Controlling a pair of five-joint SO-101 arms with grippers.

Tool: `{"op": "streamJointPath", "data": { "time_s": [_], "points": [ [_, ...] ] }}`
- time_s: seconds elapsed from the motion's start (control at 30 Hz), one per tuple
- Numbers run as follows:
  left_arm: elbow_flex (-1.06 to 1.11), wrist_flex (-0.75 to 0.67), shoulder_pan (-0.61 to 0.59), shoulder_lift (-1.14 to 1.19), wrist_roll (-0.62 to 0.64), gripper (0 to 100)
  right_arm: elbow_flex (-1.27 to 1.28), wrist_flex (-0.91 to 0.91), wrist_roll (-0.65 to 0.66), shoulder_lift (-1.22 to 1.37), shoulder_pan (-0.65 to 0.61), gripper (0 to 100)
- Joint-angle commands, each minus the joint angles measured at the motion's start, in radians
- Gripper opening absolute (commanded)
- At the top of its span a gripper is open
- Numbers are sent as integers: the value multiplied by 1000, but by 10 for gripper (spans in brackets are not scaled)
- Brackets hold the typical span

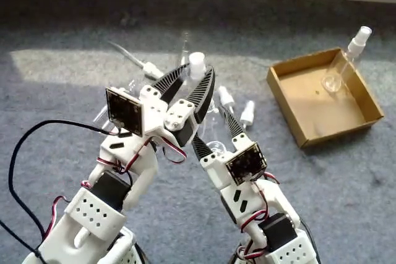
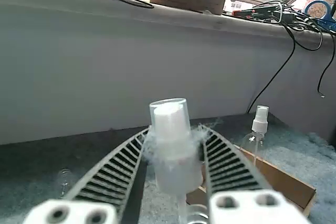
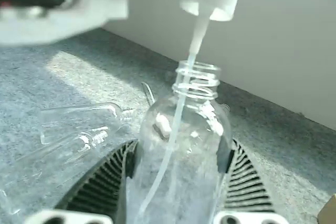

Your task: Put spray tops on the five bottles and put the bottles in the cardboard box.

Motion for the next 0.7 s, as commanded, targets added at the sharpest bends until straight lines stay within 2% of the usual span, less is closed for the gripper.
{"op": "streamJointPath", "data": {
  "time_s": [0.0,0.47,0.67],
  "points": [
    [30,-20,25,-15,12,5,-10,-27,-5,-21,30,109],
    [147,-28,28,-16,12,5,27,-28,-8,-21,28,109],
    [157,-21,108,-81,12,5,27,-25,-9,-21,33,109]
  ]
}}
